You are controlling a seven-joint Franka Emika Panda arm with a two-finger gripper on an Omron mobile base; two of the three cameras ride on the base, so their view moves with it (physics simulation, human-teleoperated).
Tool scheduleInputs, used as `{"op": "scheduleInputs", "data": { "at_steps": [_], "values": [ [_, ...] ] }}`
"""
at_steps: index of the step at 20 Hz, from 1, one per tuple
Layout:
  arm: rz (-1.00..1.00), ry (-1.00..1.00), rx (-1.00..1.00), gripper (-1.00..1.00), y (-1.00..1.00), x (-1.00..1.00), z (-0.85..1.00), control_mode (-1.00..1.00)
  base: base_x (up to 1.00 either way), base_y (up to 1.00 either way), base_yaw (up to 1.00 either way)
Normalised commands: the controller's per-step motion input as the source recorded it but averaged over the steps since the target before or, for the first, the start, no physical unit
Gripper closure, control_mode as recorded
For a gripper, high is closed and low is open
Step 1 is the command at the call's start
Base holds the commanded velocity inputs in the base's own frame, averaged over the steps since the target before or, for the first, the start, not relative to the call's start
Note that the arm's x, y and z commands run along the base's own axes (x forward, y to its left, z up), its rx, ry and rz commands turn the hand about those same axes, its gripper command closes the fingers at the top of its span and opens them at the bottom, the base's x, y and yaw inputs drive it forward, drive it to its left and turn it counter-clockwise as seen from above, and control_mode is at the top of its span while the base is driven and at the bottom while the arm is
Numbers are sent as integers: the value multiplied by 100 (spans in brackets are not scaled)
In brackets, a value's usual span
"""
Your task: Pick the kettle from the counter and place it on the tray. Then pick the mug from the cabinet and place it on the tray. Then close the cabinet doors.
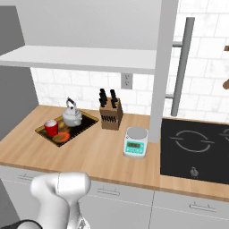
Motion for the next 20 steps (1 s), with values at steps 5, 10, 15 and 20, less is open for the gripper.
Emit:
{"op": "scheduleInputs", "data": {
  "at_steps": [5,10,15,20],
  "values": [
    [0,-32,-30,100,9,-50,17,-100,0,0,0],
    [0,-28,-18,100,13,-44,41,-100,0,0,0],
    [1,-41,-14,100,20,-33,50,-100,0,0,0],
    [5,-57,-16,100,33,-18,32,-100,0,0,0]
  ]
}}
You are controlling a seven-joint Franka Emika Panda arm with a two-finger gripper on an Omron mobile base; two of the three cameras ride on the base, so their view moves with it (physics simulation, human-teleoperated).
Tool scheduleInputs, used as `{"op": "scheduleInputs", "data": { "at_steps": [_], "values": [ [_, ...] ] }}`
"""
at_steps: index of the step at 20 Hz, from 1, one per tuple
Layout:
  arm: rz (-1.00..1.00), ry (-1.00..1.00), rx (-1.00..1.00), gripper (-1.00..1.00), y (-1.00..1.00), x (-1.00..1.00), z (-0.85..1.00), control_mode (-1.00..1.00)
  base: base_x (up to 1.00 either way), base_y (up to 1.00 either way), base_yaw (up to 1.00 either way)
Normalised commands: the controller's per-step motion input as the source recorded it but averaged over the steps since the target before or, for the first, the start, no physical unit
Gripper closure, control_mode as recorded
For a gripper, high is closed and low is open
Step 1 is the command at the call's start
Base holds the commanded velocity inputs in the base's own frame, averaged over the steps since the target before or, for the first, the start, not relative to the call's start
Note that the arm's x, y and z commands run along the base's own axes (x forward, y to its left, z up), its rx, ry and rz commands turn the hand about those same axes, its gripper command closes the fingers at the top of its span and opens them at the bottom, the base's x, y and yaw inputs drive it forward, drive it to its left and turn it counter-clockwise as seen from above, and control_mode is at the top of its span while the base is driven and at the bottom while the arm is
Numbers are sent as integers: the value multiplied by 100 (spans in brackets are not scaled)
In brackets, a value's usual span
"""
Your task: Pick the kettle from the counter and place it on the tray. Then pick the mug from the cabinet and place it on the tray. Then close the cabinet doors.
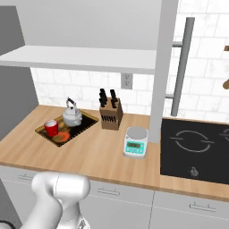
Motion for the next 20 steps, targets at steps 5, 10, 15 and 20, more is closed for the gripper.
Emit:
{"op": "scheduleInputs", "data": {
  "at_steps": [5,10,15,20],
  "values": [
    [1,-39,-9,100,34,-12,15,-100,0,0,0],
    [0,-23,-3,100,27,6,34,-100,0,0,0],
    [0,-21,-1,100,20,18,43,-100,0,0,0],
    [0,-21,-2,100,25,20,27,-100,0,0,0]
  ]
}}
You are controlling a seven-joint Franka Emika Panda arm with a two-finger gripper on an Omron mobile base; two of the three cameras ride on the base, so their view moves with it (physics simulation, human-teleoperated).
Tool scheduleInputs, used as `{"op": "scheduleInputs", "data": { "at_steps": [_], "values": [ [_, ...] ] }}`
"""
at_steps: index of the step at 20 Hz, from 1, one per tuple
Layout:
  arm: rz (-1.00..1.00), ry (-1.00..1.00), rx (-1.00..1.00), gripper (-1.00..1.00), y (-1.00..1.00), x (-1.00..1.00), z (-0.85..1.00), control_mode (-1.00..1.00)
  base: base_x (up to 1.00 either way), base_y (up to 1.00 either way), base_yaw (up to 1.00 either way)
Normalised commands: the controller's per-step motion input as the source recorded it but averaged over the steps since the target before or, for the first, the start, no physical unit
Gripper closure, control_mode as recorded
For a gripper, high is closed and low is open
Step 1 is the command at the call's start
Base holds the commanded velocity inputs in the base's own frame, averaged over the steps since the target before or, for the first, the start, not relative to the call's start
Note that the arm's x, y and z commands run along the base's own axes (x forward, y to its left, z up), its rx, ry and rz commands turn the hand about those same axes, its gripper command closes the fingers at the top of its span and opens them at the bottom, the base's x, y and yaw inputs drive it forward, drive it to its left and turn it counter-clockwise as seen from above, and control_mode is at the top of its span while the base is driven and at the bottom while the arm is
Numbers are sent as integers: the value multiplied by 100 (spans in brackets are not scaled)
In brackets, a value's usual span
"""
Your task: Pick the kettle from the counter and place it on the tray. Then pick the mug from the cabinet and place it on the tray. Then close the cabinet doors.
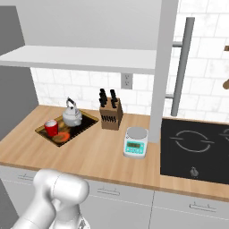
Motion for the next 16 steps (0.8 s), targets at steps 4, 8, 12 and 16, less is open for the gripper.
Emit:
{"op": "scheduleInputs", "data": {
  "at_steps": [4,8,12,16],
  "values": [
    [0,-13,0,100,9,9,33,-100,0,0,0],
    [0,-8,0,100,8,11,30,-100,0,0,0],
    [0,-6,0,100,4,13,37,-100,0,0,0],
    [0,-3,0,100,0,13,35,-100,0,0,0]
  ]
}}
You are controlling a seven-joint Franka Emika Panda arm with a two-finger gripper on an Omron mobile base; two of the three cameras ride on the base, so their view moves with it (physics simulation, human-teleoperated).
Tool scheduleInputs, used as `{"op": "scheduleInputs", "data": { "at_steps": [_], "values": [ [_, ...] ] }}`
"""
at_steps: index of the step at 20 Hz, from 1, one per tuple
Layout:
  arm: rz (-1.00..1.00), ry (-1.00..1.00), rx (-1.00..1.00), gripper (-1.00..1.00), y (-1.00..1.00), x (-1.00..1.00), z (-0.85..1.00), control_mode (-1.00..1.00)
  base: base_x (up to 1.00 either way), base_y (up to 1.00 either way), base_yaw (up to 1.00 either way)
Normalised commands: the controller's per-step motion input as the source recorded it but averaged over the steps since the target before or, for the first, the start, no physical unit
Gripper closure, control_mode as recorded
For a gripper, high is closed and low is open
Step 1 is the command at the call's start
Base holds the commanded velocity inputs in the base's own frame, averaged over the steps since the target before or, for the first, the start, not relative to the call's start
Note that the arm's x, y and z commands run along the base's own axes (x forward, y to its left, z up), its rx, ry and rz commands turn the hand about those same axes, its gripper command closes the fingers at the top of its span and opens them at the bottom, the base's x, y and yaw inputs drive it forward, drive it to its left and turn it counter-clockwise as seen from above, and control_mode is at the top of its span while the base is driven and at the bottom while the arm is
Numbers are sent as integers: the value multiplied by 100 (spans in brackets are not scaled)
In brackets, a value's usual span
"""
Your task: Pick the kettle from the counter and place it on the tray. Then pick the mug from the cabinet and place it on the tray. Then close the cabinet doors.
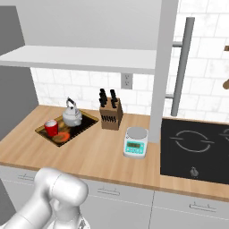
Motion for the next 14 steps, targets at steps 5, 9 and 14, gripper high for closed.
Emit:
{"op": "scheduleInputs", "data": {
  "at_steps": [5,9,14],
  "values": [
    [0,0,0,100,0,20,27,-100,0,0,0],
    [0,0,1,100,-2,21,21,-100,0,0,0],
    [0,8,5,100,-48,31,-1,-100,0,0,0]
  ]
}}
